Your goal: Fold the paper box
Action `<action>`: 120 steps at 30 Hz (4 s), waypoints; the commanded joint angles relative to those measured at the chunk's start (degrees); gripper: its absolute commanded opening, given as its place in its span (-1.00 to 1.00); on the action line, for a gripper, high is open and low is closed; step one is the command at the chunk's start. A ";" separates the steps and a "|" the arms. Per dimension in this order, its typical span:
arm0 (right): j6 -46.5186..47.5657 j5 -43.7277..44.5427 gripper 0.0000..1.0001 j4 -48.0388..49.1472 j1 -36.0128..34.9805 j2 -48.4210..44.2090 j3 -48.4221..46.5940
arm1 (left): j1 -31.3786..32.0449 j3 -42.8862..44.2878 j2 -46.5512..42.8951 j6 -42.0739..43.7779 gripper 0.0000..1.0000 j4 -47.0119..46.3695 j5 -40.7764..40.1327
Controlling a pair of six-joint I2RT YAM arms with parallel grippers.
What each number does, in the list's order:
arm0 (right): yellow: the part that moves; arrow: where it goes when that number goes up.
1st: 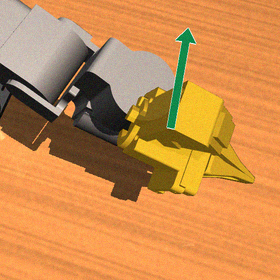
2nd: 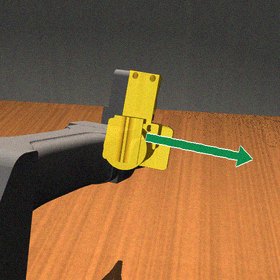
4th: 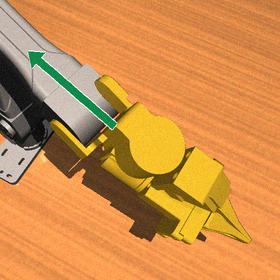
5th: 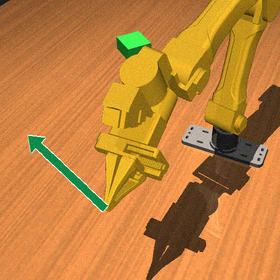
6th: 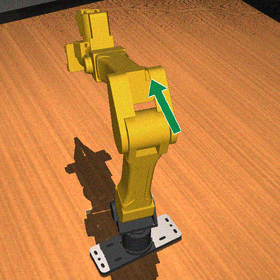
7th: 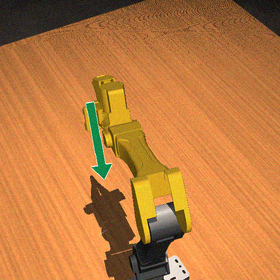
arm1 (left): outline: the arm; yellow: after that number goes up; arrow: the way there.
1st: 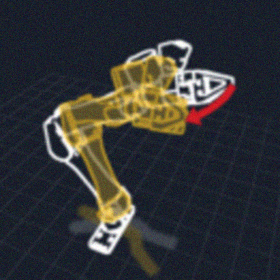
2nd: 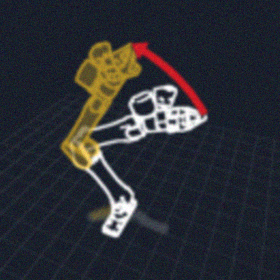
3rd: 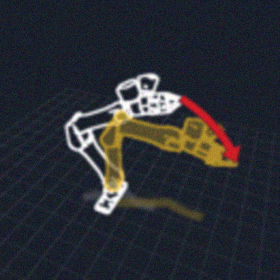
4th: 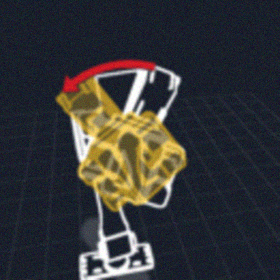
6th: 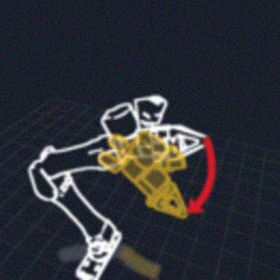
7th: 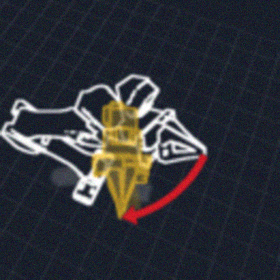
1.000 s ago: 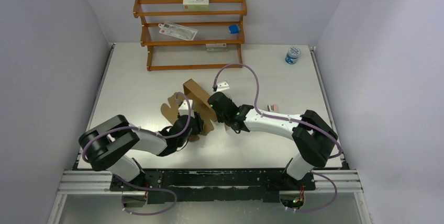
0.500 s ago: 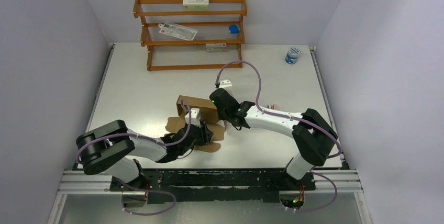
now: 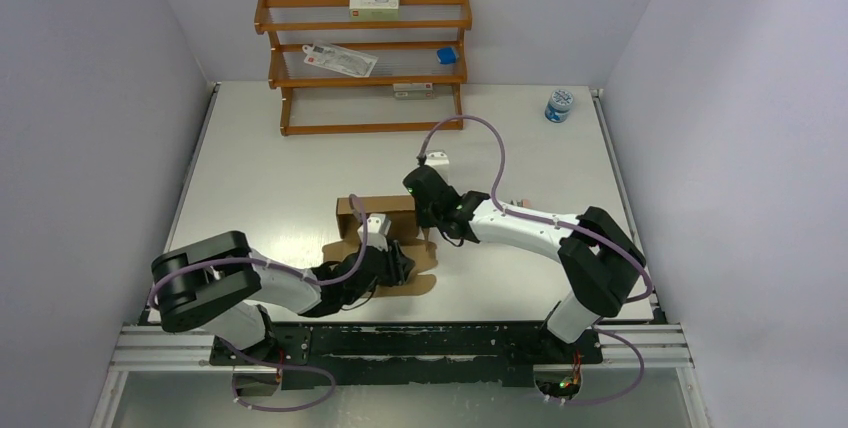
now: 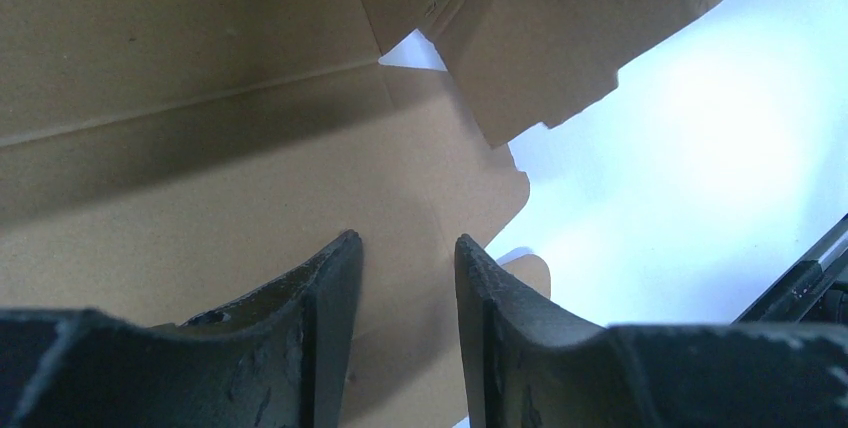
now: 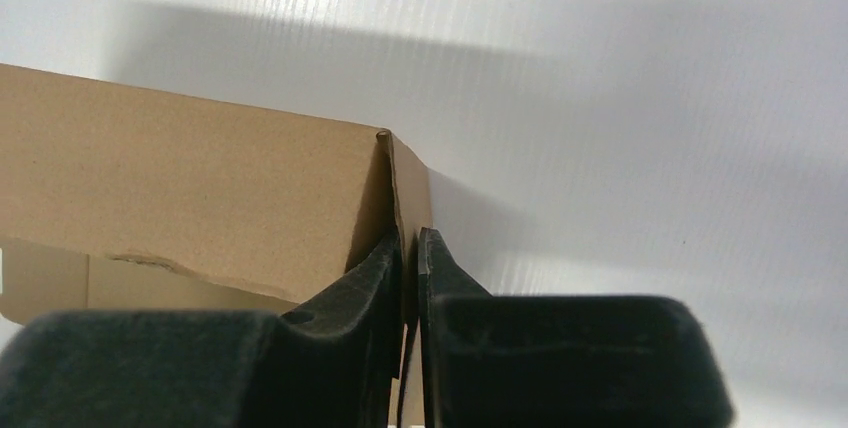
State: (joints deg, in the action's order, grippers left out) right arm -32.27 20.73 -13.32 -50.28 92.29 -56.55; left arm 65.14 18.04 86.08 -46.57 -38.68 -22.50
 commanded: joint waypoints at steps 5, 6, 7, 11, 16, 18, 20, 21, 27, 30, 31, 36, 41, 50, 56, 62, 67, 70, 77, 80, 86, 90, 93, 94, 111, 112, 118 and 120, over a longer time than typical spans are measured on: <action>-1.93 -2.02 -0.55 4.37 0.54 -4.60 4.67 | 1.17 -0.60 3.59 -1.70 -0.11 -0.18 -0.87; -1.66 -2.75 -0.52 5.01 0.56 -5.34 5.75 | 1.13 -0.64 4.11 -1.73 -0.11 -0.67 -0.88; -1.41 -3.20 -0.50 5.60 0.58 -6.01 6.50 | 1.13 -0.76 4.67 -1.94 -0.12 -1.22 -0.88; -0.86 -4.64 -0.49 7.98 0.54 -9.20 9.72 | 1.12 -1.24 6.20 -2.72 -0.16 -3.22 -0.81; -0.77 -4.97 -0.49 7.75 0.84 -11.78 11.90 | 1.13 -1.51 5.52 -2.94 -0.20 -2.72 -1.69; -1.21 -5.52 -0.46 7.28 1.05 -12.05 11.94 | 1.13 -1.56 4.89 -2.79 -0.21 -2.27 -2.04; -2.50 -5.93 -0.33 7.24 1.23 -12.26 12.14 | 1.12 -1.54 4.48 -2.59 -0.21 -2.06 -2.13; -2.95 -6.43 -0.29 7.13 1.31 -12.30 12.10 | 1.16 -1.52 4.38 -2.49 -0.21 -1.95 -2.17; -1.65 -6.53 -0.18 5.03 2.89 -13.53 11.84 | 1.22 -2.01 3.40 -2.77 -0.22 -1.51 -2.47; -1.01 -7.65 -0.22 4.49 3.90 -15.21 13.06 | 1.19 -2.09 3.09 -2.74 -0.22 -1.32 -2.75; -0.85 -8.10 -0.24 4.54 4.10 -15.64 13.51 | 1.17 -1.99 3.12 -2.67 -0.22 -1.27 -2.77; -1.00 -12.39 -0.35 5.21 4.30 -16.27 14.61 | 1.21 -1.44 3.83 -2.39 -0.23 -1.48 -2.26; -1.68 -17.53 -0.37 8.07 4.26 -16.01 14.90 | 1.21 -0.91 4.16 -1.49 -0.23 -2.39 -1.58; -3.24 -20.44 -0.28 13.66 4.31 -13.72 15.91 | 1.39 -2.05 2.37 2.14 -0.16 -5.83 -1.64; -6.17 -21.97 -0.29 17.97 4.32 -12.80 17.62 | 1.48 -3.01 2.34 5.04 -0.11 -9.09 -2.33; -8.39 -23.96 -0.27 19.42 4.31 -13.48 18.47 | 1.48 -4.33 4.00 8.01 -0.01 -15.14 -2.72; -8.95 -24.52 -0.25 20.04 4.41 -13.37 18.83 | 1.49 -4.77 3.71 10.66 0.12 -17.87 -3.65; -9.02 -24.78 -0.26 20.54 4.57 -12.22 18.85 | 1.50 -5.04 2.97 12.40 0.23 -19.16 -4.32; -9.23 -25.09 -0.25 21.38 4.58 -10.78 18.36 | 1.48 -4.37 1.84 15.49 0.36 -18.36 -7.16; -8.81 -24.53 -0.28 20.70 4.58 -10.62 17.86 | 1.48 -4.95 -1.19 15.66 0.36 -16.09 -7.60; -7.59 -23.91 -0.38 19.26 4.58 -11.03 17.27 | 1.41 -7.83 -14.51 11.70 0.27 -1.26 -13.56; -6.81 -23.59 -0.45 18.80 4.58 -11.16 17.53 | 0.75 -8.82 -23.53 8.22 0.09 12.31 -18.31; -6.46 -23.91 -0.53 18.45 4.50 -10.82 17.38 | -0.49 -9.52 -26.82 5.23 -0.03 17.16 -19.01; -6.39 -24.08 -0.57 18.36 4.49 -10.75 17.29 | -1.02 -9.74 -26.85 4.73 -0.05 17.56 -18.62; -0.67 -19.79 -0.75 13.50 3.17 -10.00 13.39 | -5.11 -7.00 -12.26 2.25 -0.24 11.68 -9.37; -1.02 -18.83 -0.75 13.50 2.85 -9.98 13.26 | -5.11 -6.97 -11.93 1.87 -0.25 10.71 -8.35; -4.83 -14.50 -0.69 12.42 1.25 -10.25 13.74 | -4.70 -6.71 -8.99 -0.23 -0.30 3.91 -1.00; -5.64 -13.44 -0.67 12.70 1.11 -10.29 13.91 | -3.66 -6.66 -7.73 -1.02 -0.31 1.13 0.57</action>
State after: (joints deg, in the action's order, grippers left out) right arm -35.24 4.27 -0.47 -48.34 82.13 -42.02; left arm 60.16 10.87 75.61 -44.82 -32.88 -30.37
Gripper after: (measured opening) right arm 0.156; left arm 0.351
